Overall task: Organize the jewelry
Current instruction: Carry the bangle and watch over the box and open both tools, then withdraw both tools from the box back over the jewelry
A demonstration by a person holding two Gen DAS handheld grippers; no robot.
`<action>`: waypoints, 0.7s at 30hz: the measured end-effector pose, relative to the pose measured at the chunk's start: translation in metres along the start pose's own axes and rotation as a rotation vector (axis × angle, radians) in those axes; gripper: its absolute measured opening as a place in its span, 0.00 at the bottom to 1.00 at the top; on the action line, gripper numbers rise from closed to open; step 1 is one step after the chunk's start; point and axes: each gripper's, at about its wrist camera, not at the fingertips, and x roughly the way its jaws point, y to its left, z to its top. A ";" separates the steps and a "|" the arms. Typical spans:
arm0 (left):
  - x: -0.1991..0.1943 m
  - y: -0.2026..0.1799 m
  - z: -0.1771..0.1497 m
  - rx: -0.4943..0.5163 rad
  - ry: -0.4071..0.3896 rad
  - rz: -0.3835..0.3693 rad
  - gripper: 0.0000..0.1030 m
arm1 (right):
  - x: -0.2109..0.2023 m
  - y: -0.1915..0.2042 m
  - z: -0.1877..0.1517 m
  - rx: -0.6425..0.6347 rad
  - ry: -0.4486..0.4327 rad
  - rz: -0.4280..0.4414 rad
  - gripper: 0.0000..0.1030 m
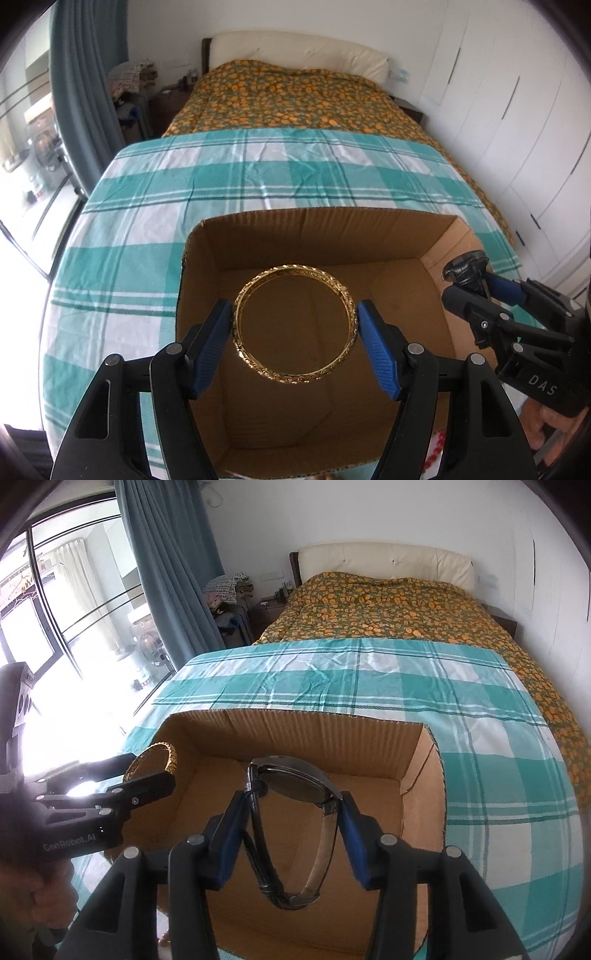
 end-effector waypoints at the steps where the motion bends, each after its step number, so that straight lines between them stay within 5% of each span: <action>1: 0.004 0.001 -0.001 -0.006 0.006 0.003 0.70 | 0.003 0.002 0.000 -0.008 0.006 -0.008 0.51; 3: 0.009 0.002 -0.003 -0.011 0.016 0.019 0.84 | 0.008 0.005 -0.004 -0.029 0.009 -0.027 0.60; 12: -0.040 0.011 -0.048 0.065 -0.047 0.056 0.91 | -0.037 0.009 -0.029 -0.058 -0.103 -0.038 0.72; 21: -0.103 0.056 -0.172 -0.008 -0.027 0.079 0.96 | -0.107 -0.018 -0.134 -0.081 -0.118 -0.157 0.75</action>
